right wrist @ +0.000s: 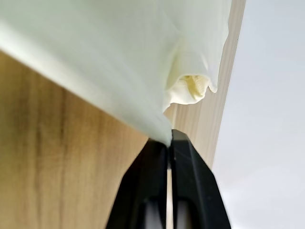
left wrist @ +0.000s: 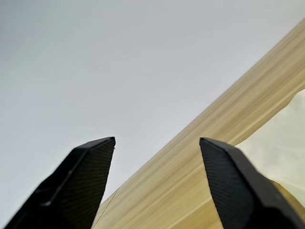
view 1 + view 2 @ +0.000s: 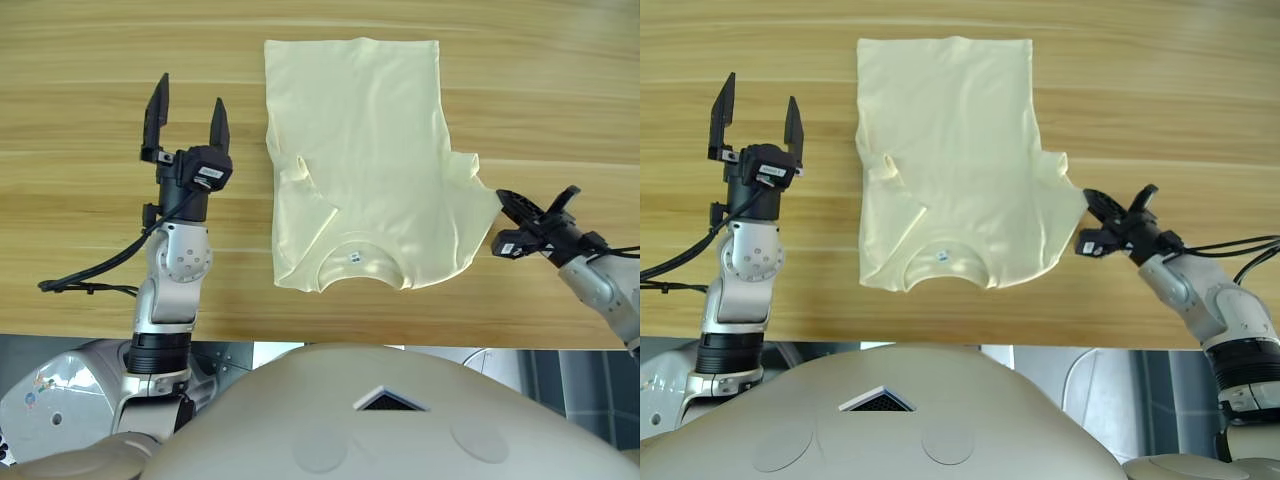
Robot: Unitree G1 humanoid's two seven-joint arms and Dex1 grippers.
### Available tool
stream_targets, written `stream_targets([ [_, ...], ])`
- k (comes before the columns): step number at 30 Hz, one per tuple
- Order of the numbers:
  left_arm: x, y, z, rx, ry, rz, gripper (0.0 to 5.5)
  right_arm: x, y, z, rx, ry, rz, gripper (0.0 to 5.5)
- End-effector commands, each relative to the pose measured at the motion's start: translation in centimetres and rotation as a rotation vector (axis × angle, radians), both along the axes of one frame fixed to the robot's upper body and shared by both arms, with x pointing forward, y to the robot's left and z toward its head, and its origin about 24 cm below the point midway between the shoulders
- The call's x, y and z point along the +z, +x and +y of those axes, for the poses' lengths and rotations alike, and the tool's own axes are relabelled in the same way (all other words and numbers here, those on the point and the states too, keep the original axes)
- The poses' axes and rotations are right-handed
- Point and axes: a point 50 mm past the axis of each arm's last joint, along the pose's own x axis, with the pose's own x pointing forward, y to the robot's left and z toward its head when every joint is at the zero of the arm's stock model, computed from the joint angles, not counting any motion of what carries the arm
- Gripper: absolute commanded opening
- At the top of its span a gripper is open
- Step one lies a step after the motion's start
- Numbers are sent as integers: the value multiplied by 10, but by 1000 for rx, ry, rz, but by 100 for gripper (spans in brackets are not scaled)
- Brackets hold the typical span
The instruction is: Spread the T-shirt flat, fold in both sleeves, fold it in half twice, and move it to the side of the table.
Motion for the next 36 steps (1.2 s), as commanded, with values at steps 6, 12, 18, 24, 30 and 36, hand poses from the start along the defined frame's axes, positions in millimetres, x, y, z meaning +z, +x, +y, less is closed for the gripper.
stream_targets([
  [6,1,-1,0,1,3,-4,332,-26,-27,2,-15,20,133,1],
  [12,0,-2,1,4,2,0,332,-6,-9,16,-24,148,-27,1],
  [18,-1,-1,0,3,-2,4,332,0,-2,28,6,164,-59,1],
  [24,-2,-1,-2,0,-8,11,332,5,5,43,52,172,-68,1],
  [30,-5,-1,-4,0,-15,16,332,9,9,55,101,179,-74,1],
  [36,-8,-1,-7,-6,-20,26,332,11,13,70,164,178,-73,1],
])
